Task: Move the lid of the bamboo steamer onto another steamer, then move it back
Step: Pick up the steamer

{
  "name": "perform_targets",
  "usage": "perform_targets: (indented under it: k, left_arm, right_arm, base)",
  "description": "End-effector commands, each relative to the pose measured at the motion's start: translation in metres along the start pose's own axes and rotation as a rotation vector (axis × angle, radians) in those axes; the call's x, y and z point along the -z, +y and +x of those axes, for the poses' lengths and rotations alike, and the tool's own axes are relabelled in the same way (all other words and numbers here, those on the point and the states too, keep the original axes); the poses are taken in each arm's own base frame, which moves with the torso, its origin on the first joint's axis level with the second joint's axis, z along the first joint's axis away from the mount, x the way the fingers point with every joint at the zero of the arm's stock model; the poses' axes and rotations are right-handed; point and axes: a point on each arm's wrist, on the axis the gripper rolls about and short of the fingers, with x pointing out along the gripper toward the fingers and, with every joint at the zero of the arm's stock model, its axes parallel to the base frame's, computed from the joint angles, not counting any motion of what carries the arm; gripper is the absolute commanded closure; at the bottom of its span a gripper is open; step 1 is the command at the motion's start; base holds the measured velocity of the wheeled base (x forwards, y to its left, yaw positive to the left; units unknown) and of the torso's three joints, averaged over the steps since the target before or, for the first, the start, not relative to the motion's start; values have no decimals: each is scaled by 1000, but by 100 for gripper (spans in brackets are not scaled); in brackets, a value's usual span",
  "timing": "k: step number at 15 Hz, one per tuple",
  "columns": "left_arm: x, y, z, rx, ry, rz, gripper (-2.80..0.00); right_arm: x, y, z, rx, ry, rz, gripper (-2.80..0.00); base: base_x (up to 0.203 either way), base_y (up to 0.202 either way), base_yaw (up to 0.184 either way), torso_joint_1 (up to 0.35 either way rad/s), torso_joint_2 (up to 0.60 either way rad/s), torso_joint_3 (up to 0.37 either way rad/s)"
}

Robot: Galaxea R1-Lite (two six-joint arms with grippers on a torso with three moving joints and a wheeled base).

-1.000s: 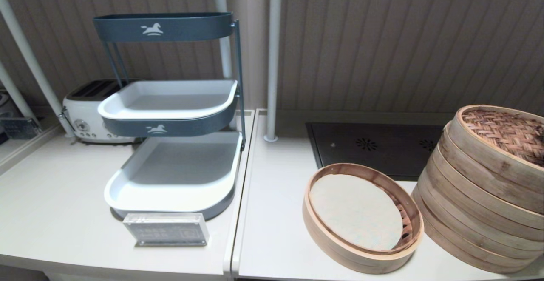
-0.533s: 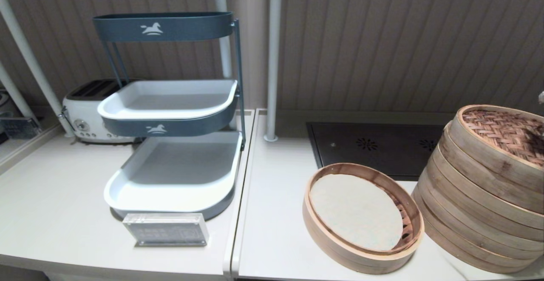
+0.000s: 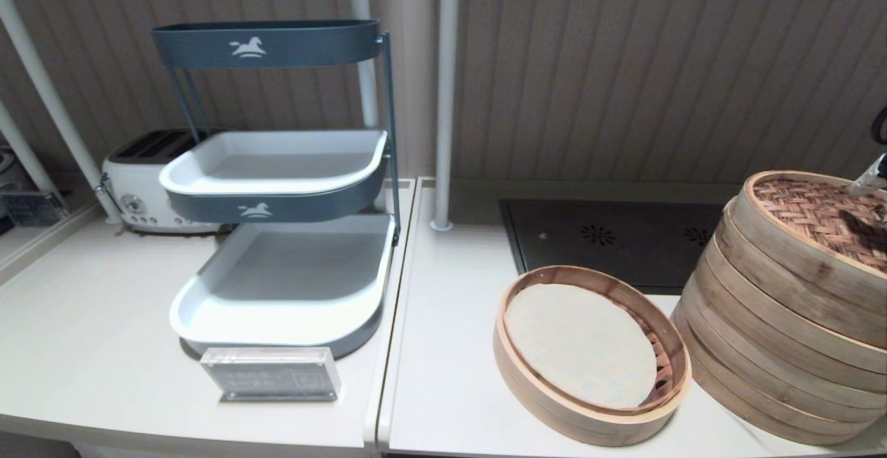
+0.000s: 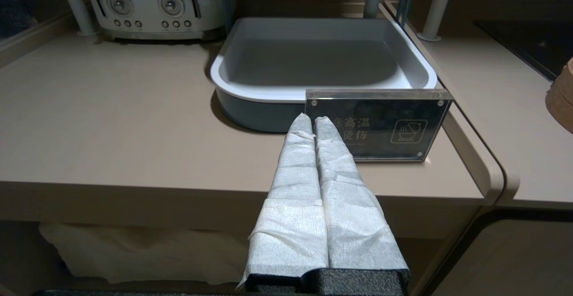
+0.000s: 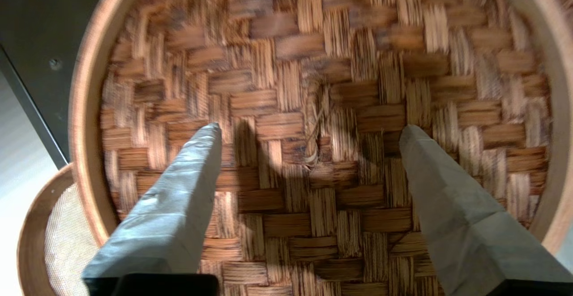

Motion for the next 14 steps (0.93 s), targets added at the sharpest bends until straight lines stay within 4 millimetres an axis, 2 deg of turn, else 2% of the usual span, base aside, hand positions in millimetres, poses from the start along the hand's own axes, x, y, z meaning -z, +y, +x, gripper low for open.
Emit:
perform_targets:
  k: [1, 13, 14]
  left_arm:
    - [8, 0, 2, 0, 27, 0, 0]
    - [8, 0, 2, 0, 27, 0, 0]
    - [8, 0, 2, 0, 27, 0, 0]
  right_arm:
    - [2, 0, 2, 3, 14, 1, -280]
    - [1, 0, 12, 6, 22, 1, -280]
    - [1, 0, 12, 6, 21, 1, 0]
  base:
    - [0, 0, 0, 0, 0, 0]
    - [0, 0, 0, 0, 0, 0]
    - [0, 0, 0, 0, 0, 0]
